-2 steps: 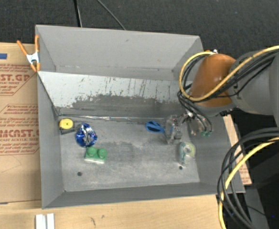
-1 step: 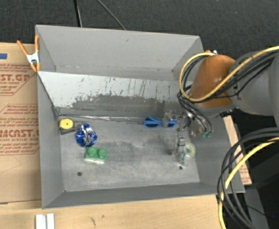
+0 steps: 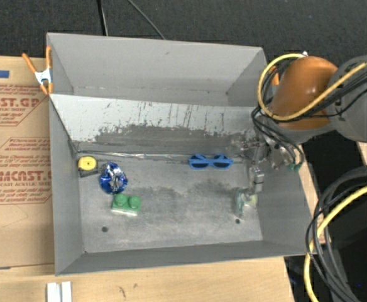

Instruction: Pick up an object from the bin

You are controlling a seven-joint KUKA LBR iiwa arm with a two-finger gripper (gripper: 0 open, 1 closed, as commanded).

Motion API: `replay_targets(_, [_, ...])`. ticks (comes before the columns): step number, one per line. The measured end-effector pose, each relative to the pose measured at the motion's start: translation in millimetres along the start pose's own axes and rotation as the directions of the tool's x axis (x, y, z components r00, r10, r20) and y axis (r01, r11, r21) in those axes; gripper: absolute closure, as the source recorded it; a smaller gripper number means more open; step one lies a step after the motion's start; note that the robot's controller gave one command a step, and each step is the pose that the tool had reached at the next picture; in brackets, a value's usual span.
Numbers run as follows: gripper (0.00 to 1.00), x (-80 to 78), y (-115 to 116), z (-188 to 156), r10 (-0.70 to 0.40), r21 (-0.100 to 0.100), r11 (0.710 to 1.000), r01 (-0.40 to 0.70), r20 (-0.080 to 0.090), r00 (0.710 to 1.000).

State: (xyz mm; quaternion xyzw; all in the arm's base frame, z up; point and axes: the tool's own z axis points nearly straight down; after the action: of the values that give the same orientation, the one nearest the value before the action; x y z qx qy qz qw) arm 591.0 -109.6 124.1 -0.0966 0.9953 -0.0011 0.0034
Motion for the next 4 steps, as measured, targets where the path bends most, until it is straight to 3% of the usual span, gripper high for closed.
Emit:
replay_targets(1, [0.0, -1.9, 0, 54, 0.164, -0.003, 0.986, -0.164, -0.005, 0.986])
replay_targets(2, [1.0, -1.9, 0, 54, 0.163, -0.002, 0.987, -0.163, -0.005, 0.987])
replay_targets(3, [0.0, -0.7, 0, 55, 0.163, -0.002, 0.987, -0.163, -0.01, 0.987])
replay_targets(4, [0.0, 40.4, -37, -5, -0.045, 0.001, 0.999, 0.045, -0.002, 0.999])
